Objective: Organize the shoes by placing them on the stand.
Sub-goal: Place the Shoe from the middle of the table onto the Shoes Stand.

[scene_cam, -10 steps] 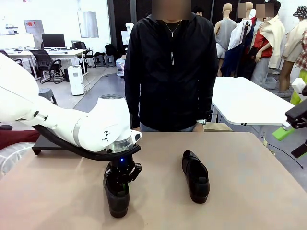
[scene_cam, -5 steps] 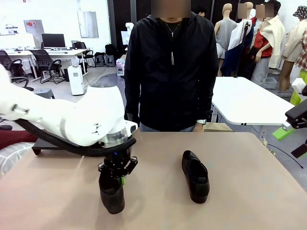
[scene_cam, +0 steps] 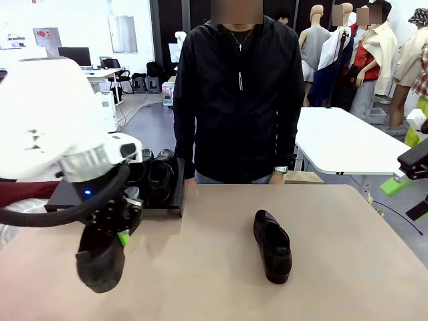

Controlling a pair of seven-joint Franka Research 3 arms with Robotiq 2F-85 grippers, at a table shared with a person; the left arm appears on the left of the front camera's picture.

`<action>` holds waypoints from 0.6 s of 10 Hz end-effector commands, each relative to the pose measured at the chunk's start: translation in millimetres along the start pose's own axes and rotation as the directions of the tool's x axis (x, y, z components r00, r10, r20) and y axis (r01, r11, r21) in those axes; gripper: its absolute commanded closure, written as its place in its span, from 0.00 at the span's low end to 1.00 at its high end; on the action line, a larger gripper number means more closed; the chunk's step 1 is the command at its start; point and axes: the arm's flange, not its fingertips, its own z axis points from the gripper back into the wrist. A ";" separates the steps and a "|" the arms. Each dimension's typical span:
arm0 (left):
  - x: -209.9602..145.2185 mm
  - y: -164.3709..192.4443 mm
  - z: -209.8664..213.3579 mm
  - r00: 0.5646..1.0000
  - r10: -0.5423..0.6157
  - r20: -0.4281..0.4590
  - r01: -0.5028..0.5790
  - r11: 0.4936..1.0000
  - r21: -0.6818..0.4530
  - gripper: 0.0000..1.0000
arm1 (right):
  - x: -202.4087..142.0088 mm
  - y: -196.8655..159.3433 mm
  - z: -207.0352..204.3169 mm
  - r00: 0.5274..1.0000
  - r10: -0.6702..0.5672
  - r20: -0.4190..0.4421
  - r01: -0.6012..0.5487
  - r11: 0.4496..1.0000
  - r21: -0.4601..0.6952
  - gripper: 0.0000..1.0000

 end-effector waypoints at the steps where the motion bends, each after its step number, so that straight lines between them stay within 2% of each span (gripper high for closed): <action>1: 5.9 -11.6 -8.0 0.999 0.035 0.001 -0.035 0.999 0.022 1.00 | 1.1 -0.1 3.2 1.000 0.023 0.000 -0.023 1.000 0.018 0.00; 4: -0.4 -1.9 -5.5 1.000 0.004 -0.005 -0.004 1.000 0.017 1.00 | 1.1 -0.1 3.2 1.000 0.023 0.000 -0.023 1.000 0.018 0.00; 5: 28.5 23.8 7.1 0.981 0.193 0.027 -0.194 0.980 0.052 1.00 | 1.1 -0.1 3.2 1.000 0.023 0.000 -0.023 1.000 0.018 0.00; 6: 51.4 60.4 24.5 0.955 0.293 0.040 -0.294 0.954 0.053 1.00 | 1.1 -0.1 3.2 1.000 0.023 0.000 -0.023 1.000 0.018 0.00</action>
